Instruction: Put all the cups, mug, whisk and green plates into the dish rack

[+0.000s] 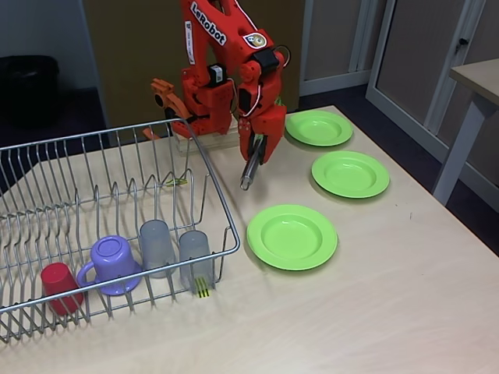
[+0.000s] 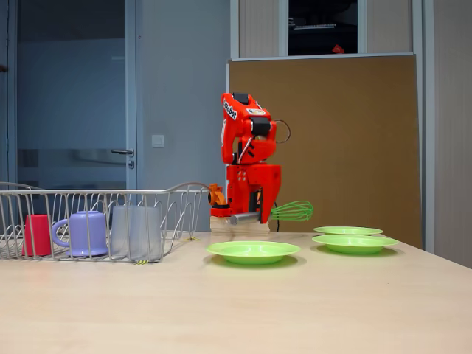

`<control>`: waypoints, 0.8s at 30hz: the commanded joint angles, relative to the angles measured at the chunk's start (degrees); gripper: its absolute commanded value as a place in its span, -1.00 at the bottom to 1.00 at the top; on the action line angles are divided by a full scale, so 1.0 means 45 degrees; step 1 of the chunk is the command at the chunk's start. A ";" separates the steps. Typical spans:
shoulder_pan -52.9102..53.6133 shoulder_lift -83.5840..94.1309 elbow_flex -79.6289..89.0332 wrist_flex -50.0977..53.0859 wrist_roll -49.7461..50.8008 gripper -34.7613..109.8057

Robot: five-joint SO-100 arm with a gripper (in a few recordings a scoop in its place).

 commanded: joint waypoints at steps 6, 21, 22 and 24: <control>0.0488 0.0410 -0.4160 0.2559 -0.2793 -0.52; 0.3945 -0.4805 -1.6094 0.4004 -1.2148 -0.52; 0.4102 -0.5039 -1.6602 0.4063 -1.2676 -0.52; 0.4453 -0.5352 -1.7363 0.4219 -1.3867 -0.52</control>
